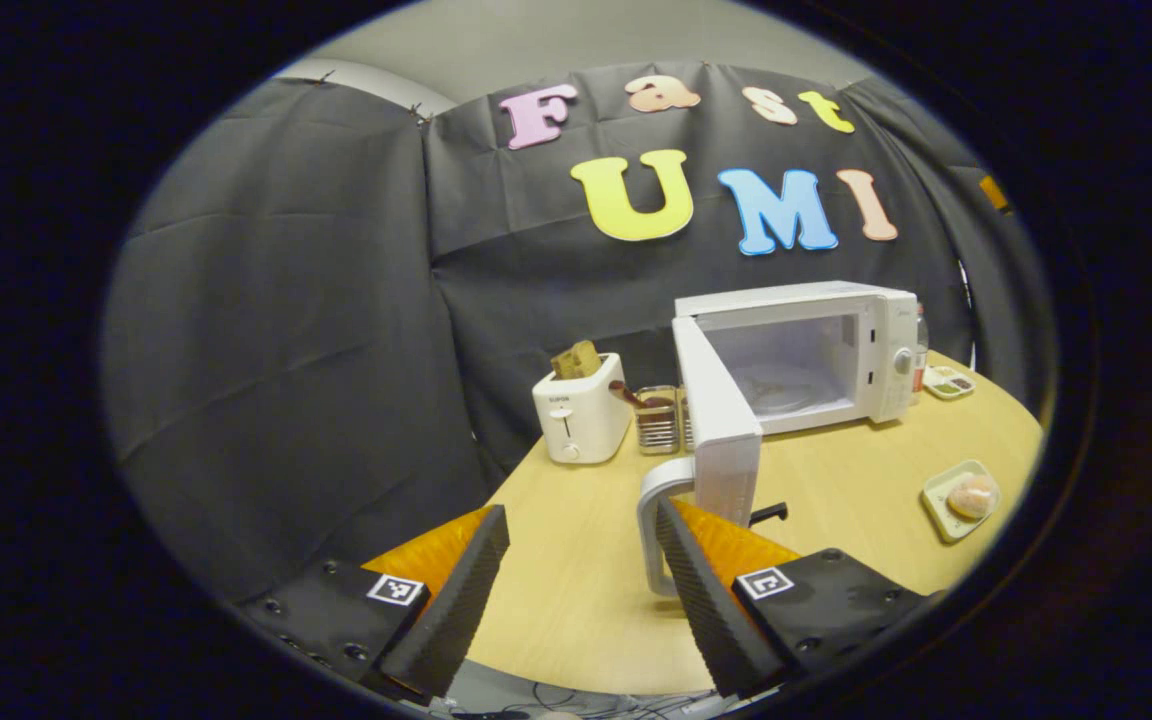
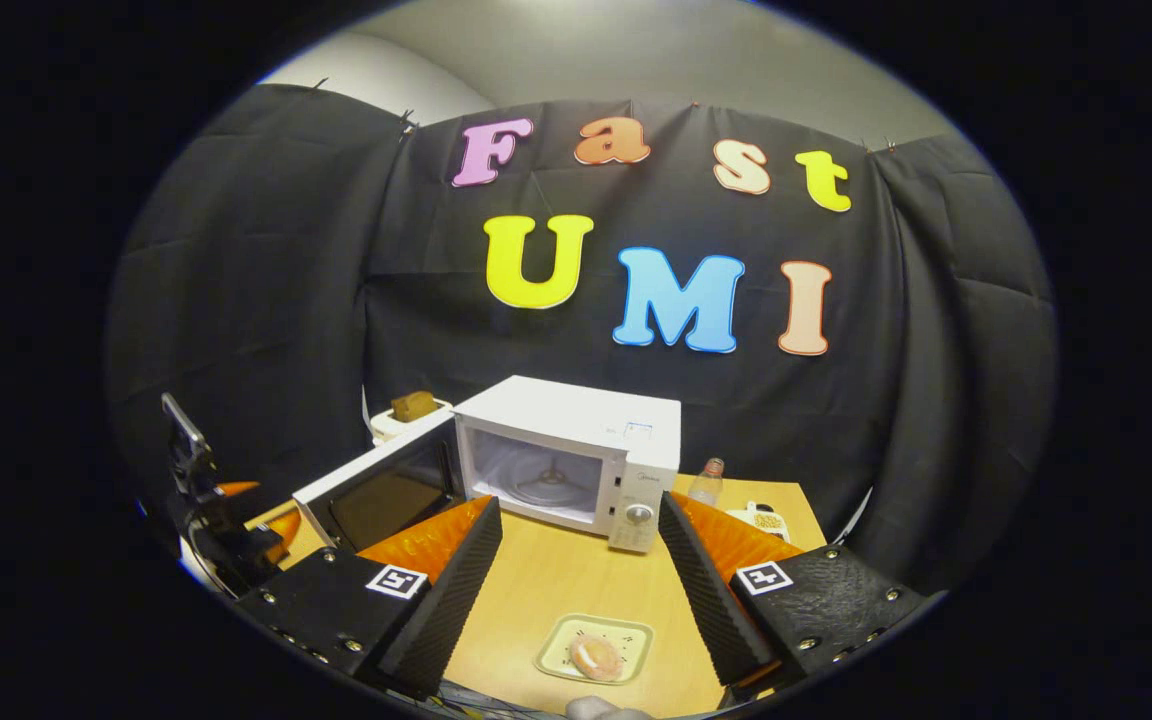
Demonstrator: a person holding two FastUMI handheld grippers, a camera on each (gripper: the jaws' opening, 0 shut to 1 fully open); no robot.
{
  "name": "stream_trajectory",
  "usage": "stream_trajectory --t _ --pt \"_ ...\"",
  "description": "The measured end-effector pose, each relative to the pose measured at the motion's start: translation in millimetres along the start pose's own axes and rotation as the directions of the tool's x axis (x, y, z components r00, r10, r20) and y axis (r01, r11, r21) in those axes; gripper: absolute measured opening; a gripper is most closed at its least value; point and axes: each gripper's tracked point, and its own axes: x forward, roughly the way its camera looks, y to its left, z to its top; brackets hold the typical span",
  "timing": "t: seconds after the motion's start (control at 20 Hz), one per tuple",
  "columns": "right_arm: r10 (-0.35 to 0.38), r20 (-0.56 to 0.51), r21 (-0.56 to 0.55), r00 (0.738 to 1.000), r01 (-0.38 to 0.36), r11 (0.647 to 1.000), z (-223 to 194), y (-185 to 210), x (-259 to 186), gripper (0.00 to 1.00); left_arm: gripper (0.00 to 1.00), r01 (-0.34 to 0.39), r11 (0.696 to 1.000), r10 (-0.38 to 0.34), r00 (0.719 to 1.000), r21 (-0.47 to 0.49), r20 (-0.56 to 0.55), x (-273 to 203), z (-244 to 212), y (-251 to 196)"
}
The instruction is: Open the microwave oven with the left hand, put the food in, and close the microwave oven.
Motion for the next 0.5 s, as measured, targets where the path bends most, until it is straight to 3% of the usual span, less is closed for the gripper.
stream_trajectory --t 0.15,0.25,0.5 --pt "0.016 -0.097 -0.045 0.995 -0.020 0.999 -59.6 -13.0 3.8 0.96 0.94 0.008 1.000 -0.008 0.998 -0.004 0.055 -33.0 44.1 -10.7" --pt "0.049 -0.152 -0.050 0.987 -0.057 0.997 -94.6 -17.8 4.1 0.97 1.00 0.021 1.000 -0.020 0.995 -0.017 0.099 -52.1 83.5 -24.8" --pt "0.118 -0.252 -0.024 0.961 -0.128 0.991 -168.7 -33.4 4.6 0.97 0.94 0.076 0.995 -0.062 0.977 -0.060 0.205 -92.2 175.9 -74.9"
